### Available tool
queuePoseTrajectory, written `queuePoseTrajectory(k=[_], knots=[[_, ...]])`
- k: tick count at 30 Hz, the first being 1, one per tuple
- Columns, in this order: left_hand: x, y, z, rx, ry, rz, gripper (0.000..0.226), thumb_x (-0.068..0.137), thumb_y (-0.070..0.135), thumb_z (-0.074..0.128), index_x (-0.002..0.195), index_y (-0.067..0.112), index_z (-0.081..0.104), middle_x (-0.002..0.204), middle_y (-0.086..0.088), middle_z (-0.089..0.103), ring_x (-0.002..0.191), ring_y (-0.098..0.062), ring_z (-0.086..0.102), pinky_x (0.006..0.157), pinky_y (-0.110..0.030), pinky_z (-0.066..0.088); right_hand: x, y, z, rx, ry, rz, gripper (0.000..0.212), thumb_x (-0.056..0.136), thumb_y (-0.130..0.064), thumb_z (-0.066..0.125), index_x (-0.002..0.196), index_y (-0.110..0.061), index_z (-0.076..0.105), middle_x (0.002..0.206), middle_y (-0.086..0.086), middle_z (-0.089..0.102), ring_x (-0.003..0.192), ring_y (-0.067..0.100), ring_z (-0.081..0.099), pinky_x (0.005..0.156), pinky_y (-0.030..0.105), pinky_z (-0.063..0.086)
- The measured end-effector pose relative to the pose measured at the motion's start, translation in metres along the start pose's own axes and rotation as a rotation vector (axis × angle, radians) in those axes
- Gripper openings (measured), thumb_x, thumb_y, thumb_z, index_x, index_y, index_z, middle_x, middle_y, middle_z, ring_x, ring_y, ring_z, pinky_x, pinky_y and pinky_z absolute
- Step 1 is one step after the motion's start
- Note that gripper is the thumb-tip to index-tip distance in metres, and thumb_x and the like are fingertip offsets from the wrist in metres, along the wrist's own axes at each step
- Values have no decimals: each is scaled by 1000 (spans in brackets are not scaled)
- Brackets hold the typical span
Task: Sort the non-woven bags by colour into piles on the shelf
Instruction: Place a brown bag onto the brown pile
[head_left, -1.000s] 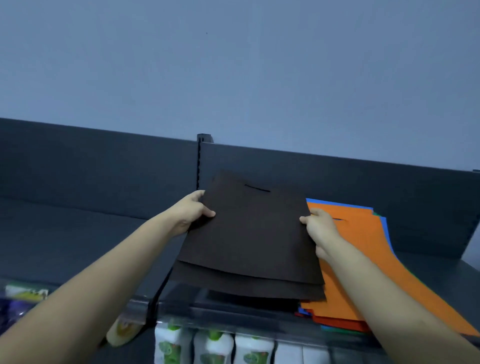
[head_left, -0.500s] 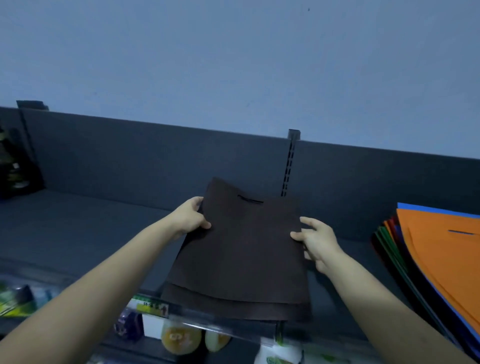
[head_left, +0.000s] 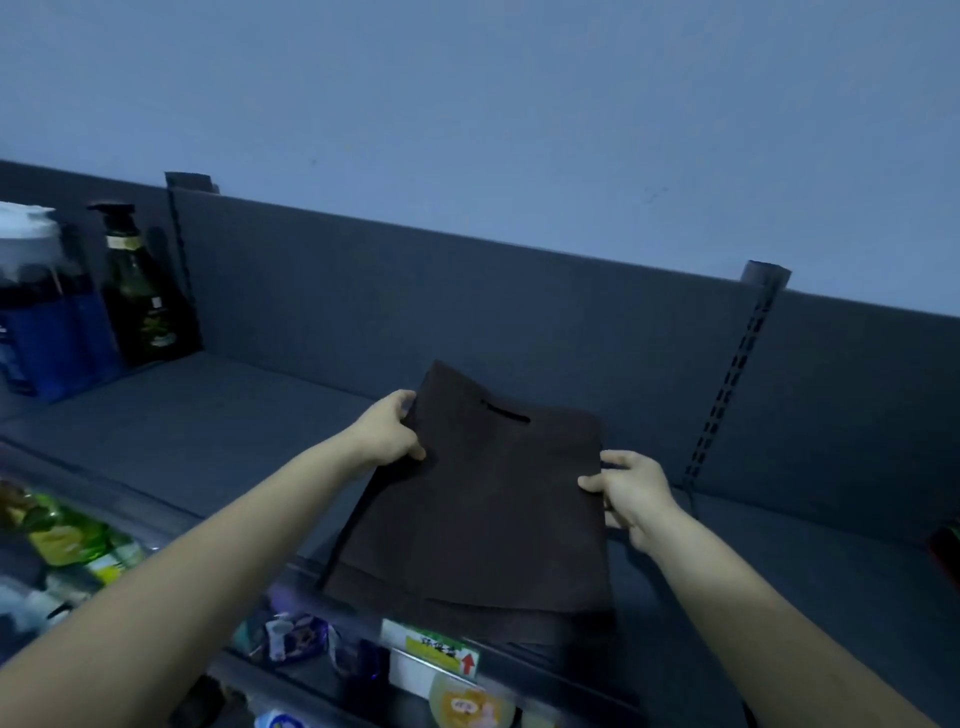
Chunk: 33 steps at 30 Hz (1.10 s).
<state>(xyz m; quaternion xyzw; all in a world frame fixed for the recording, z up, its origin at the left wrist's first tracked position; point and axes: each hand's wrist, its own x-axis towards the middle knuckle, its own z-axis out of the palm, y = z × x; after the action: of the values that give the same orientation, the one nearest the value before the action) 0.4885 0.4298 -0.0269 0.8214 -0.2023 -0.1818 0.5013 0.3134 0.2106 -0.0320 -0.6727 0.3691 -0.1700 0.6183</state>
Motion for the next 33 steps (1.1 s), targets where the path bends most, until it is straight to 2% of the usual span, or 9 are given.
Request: queuePoseTrajectory(k=[3,8,13,17,21,25,28,31,33], knots=[[10,-21,-38,31,-30,8,77,78,-13,66,144,11,36,113,3,54,100,-18,57,72,-25,50,0,-2,48,-7,7,12,53,82,6,68,129,-11,51,117,13,63,93,29,65,83,50,57],[38,-58,-106,53,-86,-15,72,77,-14,68,139,9,40,98,6,57,93,-17,58,80,-29,47,-10,-7,120,28,27,61,52,83,9,65,130,-7,49,107,15,63,77,22,62,60,35,56],[58,-82,-162,69,-172,-54,77,74,-14,65,142,11,39,113,-2,57,107,-23,58,86,-35,51,-16,-15,174,14,-5,124,47,85,9,64,128,-4,48,95,11,63,66,18,60,55,32,55],[72,-104,-191,40,-208,-76,81,72,-23,57,143,9,38,109,-2,59,105,-25,60,79,-35,53,-4,-21,208,-16,-46,143,52,83,12,62,131,0,47,97,14,63,73,21,60,57,34,53],[86,-123,-216,101,-153,-83,72,73,-25,53,137,7,42,102,5,57,93,-14,56,74,-33,53,-3,-28,244,-20,-59,158,49,84,12,62,130,1,47,85,9,59,65,16,56,52,29,48],[108,-137,-255,187,-189,-97,84,71,-21,57,147,7,33,142,-5,46,128,-23,46,94,-35,50,-13,-35,285,-66,-74,169,49,85,10,62,130,0,49,81,7,55,65,15,53,48,25,46],[124,-148,-286,257,-173,-88,89,67,-15,63,148,9,34,145,-7,43,131,-26,44,100,-38,48,-12,-42,320,-53,-51,158,49,83,13,62,129,2,50,83,9,56,67,16,53,44,24,48],[135,-161,-311,267,-170,-87,93,66,-7,73,148,8,32,146,-9,42,131,-26,44,103,-37,45,-5,-47,356,-62,-1,147,53,80,11,67,129,1,50,110,15,58,84,21,58,47,24,46],[141,-170,-326,265,-168,-95,94,68,2,80,149,7,32,149,-9,39,133,-26,42,104,-32,41,-2,-48,378,-105,15,133,53,79,6,71,128,0,51,115,13,57,90,22,56,53,25,46]])
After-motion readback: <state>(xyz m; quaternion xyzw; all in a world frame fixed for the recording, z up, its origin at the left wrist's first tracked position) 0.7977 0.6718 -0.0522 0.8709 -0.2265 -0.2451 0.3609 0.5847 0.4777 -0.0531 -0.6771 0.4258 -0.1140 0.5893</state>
